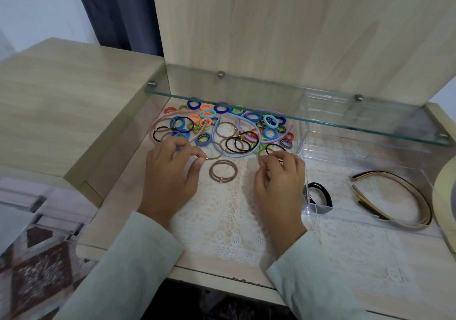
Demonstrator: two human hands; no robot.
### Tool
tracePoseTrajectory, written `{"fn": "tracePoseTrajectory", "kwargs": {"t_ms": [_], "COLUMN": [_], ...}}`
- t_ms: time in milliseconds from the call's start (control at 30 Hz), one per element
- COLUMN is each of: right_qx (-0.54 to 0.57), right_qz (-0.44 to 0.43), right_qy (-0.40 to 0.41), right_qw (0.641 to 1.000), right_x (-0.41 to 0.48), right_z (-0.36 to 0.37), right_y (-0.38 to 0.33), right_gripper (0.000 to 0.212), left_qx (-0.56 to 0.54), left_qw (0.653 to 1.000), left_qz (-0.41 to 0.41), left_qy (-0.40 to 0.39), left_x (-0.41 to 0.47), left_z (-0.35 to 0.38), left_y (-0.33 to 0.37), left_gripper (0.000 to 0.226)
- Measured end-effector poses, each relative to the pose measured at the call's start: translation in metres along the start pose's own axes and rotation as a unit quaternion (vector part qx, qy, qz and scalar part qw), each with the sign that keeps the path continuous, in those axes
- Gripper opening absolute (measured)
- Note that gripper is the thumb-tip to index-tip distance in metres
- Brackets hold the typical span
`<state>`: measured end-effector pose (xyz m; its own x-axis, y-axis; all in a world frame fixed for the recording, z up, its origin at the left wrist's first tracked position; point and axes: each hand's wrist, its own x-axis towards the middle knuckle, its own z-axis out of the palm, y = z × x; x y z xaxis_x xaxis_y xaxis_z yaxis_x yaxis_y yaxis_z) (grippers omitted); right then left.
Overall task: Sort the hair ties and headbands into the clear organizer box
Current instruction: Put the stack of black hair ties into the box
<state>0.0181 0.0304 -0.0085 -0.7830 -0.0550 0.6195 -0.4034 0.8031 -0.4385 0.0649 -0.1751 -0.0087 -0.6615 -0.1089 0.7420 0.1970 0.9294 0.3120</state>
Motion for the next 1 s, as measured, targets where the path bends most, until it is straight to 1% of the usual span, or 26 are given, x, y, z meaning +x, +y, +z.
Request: {"fn": "tracePoseTrajectory", "kwargs": {"t_ms": [33, 133, 200, 467, 633, 700, 867, 933, 1000], "right_qx": [-0.003, -0.046, -0.06, -0.087, -0.108, -0.106, -0.074, -0.04, 0.002], "right_qz": [0.013, 0.077, 0.111, 0.13, 0.101, 0.099, 0.115, 0.116, 0.13], "right_qy": [-0.012, -0.094, -0.13, -0.123, -0.088, -0.093, -0.142, -0.134, -0.122], "right_qw": [1.0, 0.992, 0.984, 0.98, 0.985, 0.985, 0.98, 0.983, 0.984], "right_x": [0.0, -0.001, -0.001, -0.001, -0.003, -0.002, 0.004, 0.008, 0.012], "right_z": [0.001, 0.005, 0.006, 0.006, 0.009, 0.008, 0.002, 0.001, 0.002], "right_y": [0.001, 0.001, 0.002, 0.003, 0.003, 0.003, 0.001, 0.0, 0.0], "right_gripper": [0.023, 0.044, 0.05, 0.048, 0.031, 0.031, 0.037, 0.035, 0.032], "left_qx": [-0.008, -0.027, -0.027, -0.031, -0.03, -0.031, -0.029, -0.011, 0.02], "left_qw": [1.0, 0.997, 0.995, 0.99, 0.985, 0.984, 0.988, 0.989, 0.986], "left_qz": [0.018, 0.053, 0.069, 0.059, 0.04, 0.033, 0.018, -0.011, -0.064], "left_qy": [-0.008, -0.046, -0.07, -0.128, -0.164, -0.171, -0.152, -0.149, -0.154], "left_x": [0.0, -0.001, -0.001, -0.002, -0.002, -0.003, -0.002, -0.001, 0.0], "left_z": [0.001, 0.002, 0.003, 0.007, 0.007, 0.006, 0.005, 0.005, 0.006], "left_y": [0.001, 0.003, 0.004, 0.001, -0.001, -0.001, 0.002, 0.002, 0.0], "left_gripper": [0.009, 0.011, 0.012, 0.011, 0.016, 0.016, 0.018, 0.022, 0.026]}}
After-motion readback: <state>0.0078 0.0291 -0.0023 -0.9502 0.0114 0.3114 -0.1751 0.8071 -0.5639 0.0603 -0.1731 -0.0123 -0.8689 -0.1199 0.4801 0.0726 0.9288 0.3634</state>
